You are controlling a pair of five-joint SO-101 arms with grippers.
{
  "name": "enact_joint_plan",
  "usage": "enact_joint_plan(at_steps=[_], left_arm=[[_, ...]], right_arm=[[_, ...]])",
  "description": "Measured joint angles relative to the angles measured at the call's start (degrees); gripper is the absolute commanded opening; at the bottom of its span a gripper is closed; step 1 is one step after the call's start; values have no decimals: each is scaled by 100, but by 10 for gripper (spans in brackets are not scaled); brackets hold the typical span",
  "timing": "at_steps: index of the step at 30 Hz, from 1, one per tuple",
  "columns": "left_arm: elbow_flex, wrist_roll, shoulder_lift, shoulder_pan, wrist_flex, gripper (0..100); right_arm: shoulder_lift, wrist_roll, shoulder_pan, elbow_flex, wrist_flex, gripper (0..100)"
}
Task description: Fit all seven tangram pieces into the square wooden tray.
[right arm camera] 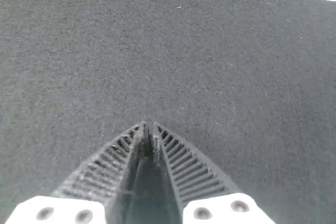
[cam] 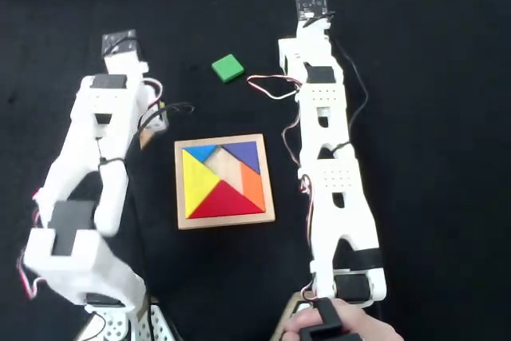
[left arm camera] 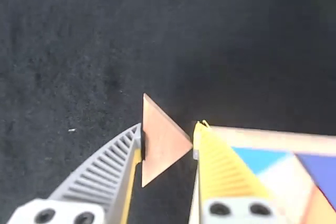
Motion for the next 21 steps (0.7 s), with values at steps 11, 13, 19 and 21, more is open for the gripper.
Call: enact_joint_plan(at_steps=[11, 13, 19, 21], left_arm=[[0, -2646, -2040, 993, 1345, 80], [0, -3587, -2066, 1073, 1582, 80], [0, -6400, -1881, 1477, 1960, 77], [0, -7068, -1767, 1758, 1969, 78]], right_arm=[[0, 0, 246, 0, 0, 11], [0, 0, 413, 0, 0, 11], [-44, -9, 923, 0, 0, 11], [-123, -9, 941, 0, 0, 11]])
